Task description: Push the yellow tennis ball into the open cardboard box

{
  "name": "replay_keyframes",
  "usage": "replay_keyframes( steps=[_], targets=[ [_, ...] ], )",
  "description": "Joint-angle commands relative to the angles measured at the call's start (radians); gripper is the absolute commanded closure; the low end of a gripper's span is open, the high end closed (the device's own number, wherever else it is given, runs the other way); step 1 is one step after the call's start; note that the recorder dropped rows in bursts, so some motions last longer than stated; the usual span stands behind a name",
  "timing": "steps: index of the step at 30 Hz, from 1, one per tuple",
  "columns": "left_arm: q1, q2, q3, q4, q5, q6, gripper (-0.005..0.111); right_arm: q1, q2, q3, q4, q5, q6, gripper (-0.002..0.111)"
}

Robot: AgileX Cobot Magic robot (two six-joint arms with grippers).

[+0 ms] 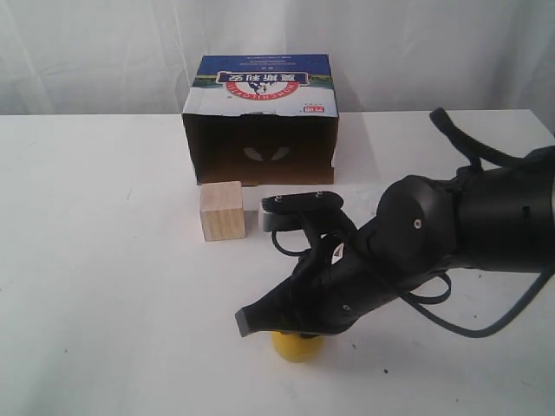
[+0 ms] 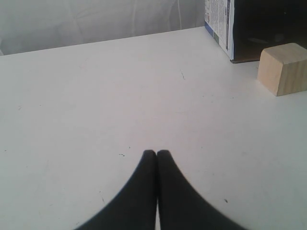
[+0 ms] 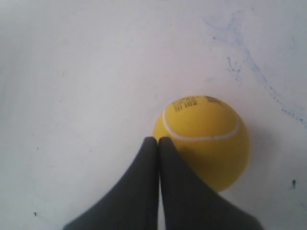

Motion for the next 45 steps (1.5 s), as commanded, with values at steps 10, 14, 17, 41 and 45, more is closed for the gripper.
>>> replay_keyframes(
  steps=[10,14,17,41,45],
  targets=[
    [-0.007,-0.004,0.004,0.004,-0.008,0.002,0.107,-0.001,-0.017,-0.029,-0.037,-0.119,-0.004,0.108],
    [-0.007,-0.004,0.004,0.004,-0.008,0.002,0.107,0.014,-0.077,-0.032,-0.019,0.139,0.054,0.108],
    [-0.007,-0.004,0.004,0.004,-0.008,0.002,0.107,0.050,-0.065,0.028,-0.026,0.155,0.056,0.108],
    [-0.007,-0.004,0.004,0.004,-0.008,0.002,0.107,-0.060,0.011,0.023,-0.066,-0.118,0.071,0.108],
    [-0.007,-0.004,0.004,0.004,-0.008,0.002,0.107,-0.096,0.011,0.019,-0.069,-0.151,0.024,0.108]
  ],
)
